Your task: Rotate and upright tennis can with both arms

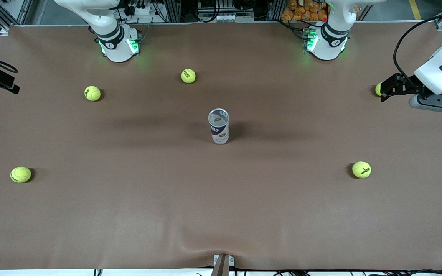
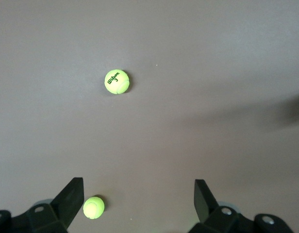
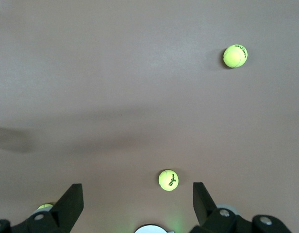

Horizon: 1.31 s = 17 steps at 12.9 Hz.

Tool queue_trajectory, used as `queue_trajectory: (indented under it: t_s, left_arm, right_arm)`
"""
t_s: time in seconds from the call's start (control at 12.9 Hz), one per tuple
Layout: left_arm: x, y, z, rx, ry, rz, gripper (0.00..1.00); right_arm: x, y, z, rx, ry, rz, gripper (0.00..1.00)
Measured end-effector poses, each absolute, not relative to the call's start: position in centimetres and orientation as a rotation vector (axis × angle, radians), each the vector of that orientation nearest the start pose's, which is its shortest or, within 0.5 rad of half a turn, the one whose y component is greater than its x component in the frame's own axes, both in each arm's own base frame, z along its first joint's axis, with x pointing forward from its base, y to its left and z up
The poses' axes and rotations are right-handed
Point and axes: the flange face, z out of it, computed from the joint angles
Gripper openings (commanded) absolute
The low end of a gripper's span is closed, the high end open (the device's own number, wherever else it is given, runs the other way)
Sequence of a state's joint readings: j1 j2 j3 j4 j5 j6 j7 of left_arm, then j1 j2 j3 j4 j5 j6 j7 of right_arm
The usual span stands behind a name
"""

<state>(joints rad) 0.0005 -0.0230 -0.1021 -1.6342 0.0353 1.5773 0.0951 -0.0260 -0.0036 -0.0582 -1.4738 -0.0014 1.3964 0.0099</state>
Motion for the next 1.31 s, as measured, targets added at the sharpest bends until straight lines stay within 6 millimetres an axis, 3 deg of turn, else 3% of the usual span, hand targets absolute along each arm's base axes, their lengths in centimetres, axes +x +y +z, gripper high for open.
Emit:
queue_trajectory:
  t_s: [0.54,1.31]
  left_arm:
    - [53.3,-5.6,62.8,-3.1,0.021,-0.012,1.0]
    - [53.1,-5.6,65.2,-3.119,0.007,-0.046,1.0]
  right_arm:
    - [53.3,-4.5,65.7,-3.134,0.148,0.116,1.0]
    - [53.3,-4.8,65.7,-3.134,0.156,0.115,1.0]
